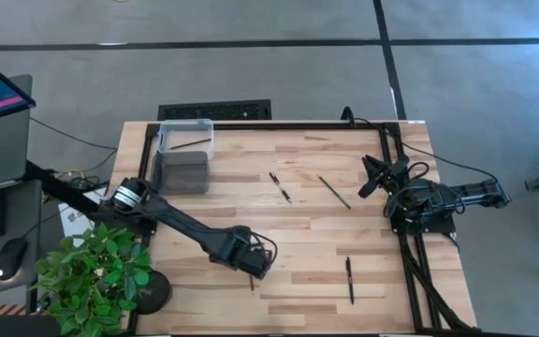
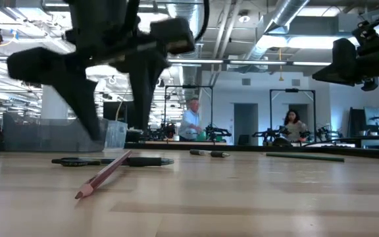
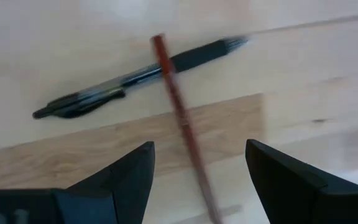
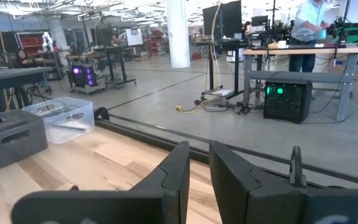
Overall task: Sort pens & pencils
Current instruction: Put the brown pencil into the white bin
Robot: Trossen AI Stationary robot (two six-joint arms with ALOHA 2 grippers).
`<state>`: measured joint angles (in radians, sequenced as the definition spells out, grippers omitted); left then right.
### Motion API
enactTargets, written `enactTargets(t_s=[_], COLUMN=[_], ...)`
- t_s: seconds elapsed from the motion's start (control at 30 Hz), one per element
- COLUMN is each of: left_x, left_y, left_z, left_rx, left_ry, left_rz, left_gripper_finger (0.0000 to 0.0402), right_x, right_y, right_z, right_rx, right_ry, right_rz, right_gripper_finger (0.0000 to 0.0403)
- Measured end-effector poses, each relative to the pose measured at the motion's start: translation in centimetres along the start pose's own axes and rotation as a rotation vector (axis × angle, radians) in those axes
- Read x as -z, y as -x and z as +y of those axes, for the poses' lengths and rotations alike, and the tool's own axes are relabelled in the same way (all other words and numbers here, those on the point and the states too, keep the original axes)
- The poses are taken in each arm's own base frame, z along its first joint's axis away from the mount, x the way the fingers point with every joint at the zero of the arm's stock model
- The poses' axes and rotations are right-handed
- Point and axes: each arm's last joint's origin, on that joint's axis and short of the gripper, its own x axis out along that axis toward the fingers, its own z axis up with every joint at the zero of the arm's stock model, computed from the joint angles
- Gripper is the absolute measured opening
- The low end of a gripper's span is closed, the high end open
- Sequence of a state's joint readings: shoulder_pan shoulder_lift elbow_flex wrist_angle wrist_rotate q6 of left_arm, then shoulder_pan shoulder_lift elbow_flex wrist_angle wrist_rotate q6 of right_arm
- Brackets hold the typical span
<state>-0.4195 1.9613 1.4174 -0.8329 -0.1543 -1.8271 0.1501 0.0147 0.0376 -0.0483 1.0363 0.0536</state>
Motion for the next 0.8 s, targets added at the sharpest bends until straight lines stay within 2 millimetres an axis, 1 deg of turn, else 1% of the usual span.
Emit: enactTargets(t_s=[0.07, 0.13, 0.23, 0.37, 0.47, 0.6, 0.8], left_x=[0.1, 0.2, 0.1, 0.0, -0.1, -0.2, -0.2], left_y=[-1.0, -1.8, -2.4, -3.5, -4.0, -4.1, -4.2], left_z=[-0.2, -0.1, -0.1, 0.0, -0.1, 0.0, -0.1], left_rx=[-0.019, -0.042, -0.053, -0.107, -0.134, -0.139, -0.127], left_ry=[-0.021, -0.034, -0.02, 0.012, 0.016, 0.015, -0.088], left_rz=[0.035, 0.03, 0.028, 0.092, 0.135, 0.132, 0.138], left_gripper_finger=[0.0242, 0.0242, 0.0242, 0.0242, 0.0242, 0.0242, 0.0242], right_x=[0.0, 0.0, 0.0, 0.0, 0.0, 0.1, 0.1], right_y=[0.0, 0.0, 0.0, 0.0, 0.0, 0.0, 0.0], right_z=[0.0, 0.0, 0.0, 0.1, 0.1, 0.1, 0.1], right_rx=[0.001, -0.005, -0.014, -0.017, -0.017, -0.017, -0.018], right_ry=[0.0, -0.002, -0.002, 0.003, 0.005, 0.008, 0.009], right_rz=[0.0, -0.001, -0.001, 0.003, 0.004, 0.006, 0.006], right_gripper_finger=[0.0082, 0.0082, 0.0082, 0.0082, 0.0082, 0.0082, 0.0082])
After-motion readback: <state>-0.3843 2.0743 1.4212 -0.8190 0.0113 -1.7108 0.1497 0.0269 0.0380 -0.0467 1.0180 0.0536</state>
